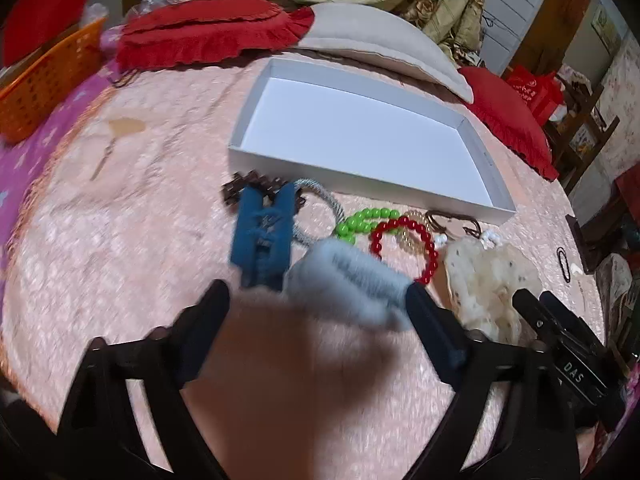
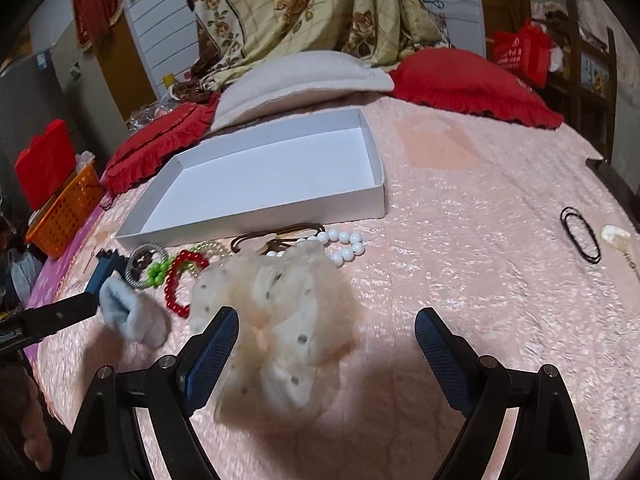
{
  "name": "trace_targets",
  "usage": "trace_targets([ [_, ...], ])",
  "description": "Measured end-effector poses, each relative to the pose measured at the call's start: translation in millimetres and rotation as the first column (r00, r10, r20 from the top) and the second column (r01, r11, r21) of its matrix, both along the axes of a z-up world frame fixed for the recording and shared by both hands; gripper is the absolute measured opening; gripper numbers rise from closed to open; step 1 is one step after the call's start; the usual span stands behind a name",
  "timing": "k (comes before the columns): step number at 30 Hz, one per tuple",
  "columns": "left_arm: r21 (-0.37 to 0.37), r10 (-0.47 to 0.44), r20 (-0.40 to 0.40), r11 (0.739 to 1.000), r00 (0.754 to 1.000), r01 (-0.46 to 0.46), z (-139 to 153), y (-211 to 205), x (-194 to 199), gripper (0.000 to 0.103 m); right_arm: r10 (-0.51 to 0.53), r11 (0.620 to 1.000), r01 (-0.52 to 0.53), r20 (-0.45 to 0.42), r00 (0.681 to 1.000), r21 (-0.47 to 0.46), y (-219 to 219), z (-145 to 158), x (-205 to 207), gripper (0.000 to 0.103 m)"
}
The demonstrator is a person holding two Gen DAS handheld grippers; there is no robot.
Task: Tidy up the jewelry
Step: 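Grasp the light blue scrunchie with the left tool while the right tool grasps the cream scrunchie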
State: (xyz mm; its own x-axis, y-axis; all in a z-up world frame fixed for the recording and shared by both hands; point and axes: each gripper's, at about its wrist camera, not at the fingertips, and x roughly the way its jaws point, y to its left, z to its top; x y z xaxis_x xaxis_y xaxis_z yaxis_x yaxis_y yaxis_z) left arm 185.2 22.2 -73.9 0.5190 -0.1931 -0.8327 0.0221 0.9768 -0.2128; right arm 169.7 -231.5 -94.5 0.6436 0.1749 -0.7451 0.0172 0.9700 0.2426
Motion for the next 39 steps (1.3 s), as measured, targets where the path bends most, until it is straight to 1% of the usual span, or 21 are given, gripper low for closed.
trace_targets([
  [1, 0.010, -0.010, -0.011, 1.000, 1.000, 0.011, -3, -3, 4, 0.073, -0.001, 1.000, 0.001, -0.006, 1.000, 0.003, -1, -2, 2, 0.087],
  [2, 0.016, -0.022, -0.020, 1.000, 1.000, 0.023, -6, -6, 7, 0.072, 0.001, 1.000, -0.001, -0.015, 1.000, 0.005, 0, -5, 5, 0.085],
  [5, 0.037, -0.022, -0.039, 0.999, 0.999, 0.023, -16, -11, 13, 0.072, 0.010, 1.000, -0.010, -0.033, 0.999, 0.009, 5, -11, 9, 0.080],
  [6, 0.046, -0.012, -0.031, 0.999, 0.999, 0.014, -18, -12, 13, 0.072, 0.012, 1.000, -0.012, -0.034, 0.999, 0.007, 6, -13, 9, 0.079],
  [8, 0.051, -0.005, -0.019, 0.999, 1.000, 0.006, -19, -13, 15, 0.072, 0.016, 1.000, -0.016, -0.034, 0.999, 0.005, 9, -16, 10, 0.072],
  [9, 0.052, -0.002, -0.011, 0.999, 1.000, 0.003, -19, -13, 14, 0.068, 0.017, 1.000, -0.017, -0.034, 0.999, 0.006, 9, -17, 11, 0.069],
  [10, 0.058, -0.001, -0.002, 0.998, 1.000, 0.001, -19, -16, 15, 0.049, 0.022, 1.000, -0.021, -0.038, 0.999, 0.013, 10, -18, 12, 0.061],
  [11, 0.076, 0.000, 0.005, 0.997, 1.000, -0.001, -19, -17, 14, 0.038, 0.024, 1.000, -0.023, -0.043, 0.999, 0.020, 9, -19, 11, 0.052],
  [12, 0.106, -0.001, 0.006, 0.994, 1.000, 0.000, -20, -18, 13, 0.018, 0.029, 0.999, -0.028, -0.053, 0.998, 0.029, 10, -21, 12, 0.046],
  [13, 0.111, -0.012, 0.005, 0.994, 1.000, 0.011, -20, -18, 12, 0.015, 0.035, 0.999, -0.032, -0.062, 0.997, 0.043, 10, -22, 12, 0.040],
  [16, 0.036, -0.022, -0.010, 0.999, 1.000, 0.022, -17, -10, 5, 0.014, 0.039, 0.998, -0.036, -0.050, 0.998, 0.059, 10, -18, 9, 0.028],
  [18, 0.003, -0.023, -0.011, 1.000, 1.000, 0.023, -12, -7, -2, 0.014, 0.043, 0.997, -0.040, -0.039, 0.998, 0.059, 11, -13, 5, 0.026],
  [19, -0.010, -0.023, -0.008, 1.000, 1.000, 0.023, -8, -6, -6, 0.014, 0.050, 0.997, -0.048, -0.033, 0.998, 0.064, 11, -9, 2, 0.023],
  [21, -0.029, -0.032, 0.007, 0.999, 0.999, 0.032, 2, -4, -17, 0.014, 0.059, 0.996, -0.057, -0.017, 0.998, 0.074, 11, -1, -4, 0.023],
  [25, -0.026, -0.040, 0.043, 0.999, 0.998, 0.041, 16, -1, -31, 0.014, 0.078, 0.994, -0.080, 0.025, 0.997, 0.076, 12, 15, -15, 0.023],
  [29, -0.026, -0.045, 0.066, 0.999, 0.997, 0.047, 21, 3, -33, 0.014, 0.105, 0.991, -0.109, 0.055, 0.993, 0.072, 17, 28, -22, 0.023],
  [32, -0.071, -0.048, 0.067, 0.996, 0.997, 0.053, 22, 10, -33, 0.014, 0.135, 0.988, -0.139, 0.071, 0.988, 0.062, 25, 34, -26, 0.023],
  [33, -0.064, -0.054, 0.054, 0.996, 0.997, 0.058, 20, 9, -31, 0.014, 0.143, 0.988, -0.147, 0.073, 0.987, 0.052, 28, 33, -26, 0.023],
  [35, -0.018, -0.055, 0.032, 0.998, 0.998, 0.055, 13, 7, -24, 0.018, 0.148, 0.988, -0.150, 0.064, 0.987, 0.029, 33, 27, -25, 0.023],
  [37, 0.014, -0.049, 0.014, 0.999, 0.999, 0.049, 6, 9, -17, 0.020, 0.145, 0.989, -0.146, 0.032, 0.989, 0.030, 34, 17, -21, 0.023],
  [39, 0.005, -0.037, -0.004, 0.999, 0.999, 0.037, 2, 15, -14, 0.023, 0.128, 0.991, -0.128, 0.004, 0.992, 0.036, 31, 8, -18, 0.023],
])
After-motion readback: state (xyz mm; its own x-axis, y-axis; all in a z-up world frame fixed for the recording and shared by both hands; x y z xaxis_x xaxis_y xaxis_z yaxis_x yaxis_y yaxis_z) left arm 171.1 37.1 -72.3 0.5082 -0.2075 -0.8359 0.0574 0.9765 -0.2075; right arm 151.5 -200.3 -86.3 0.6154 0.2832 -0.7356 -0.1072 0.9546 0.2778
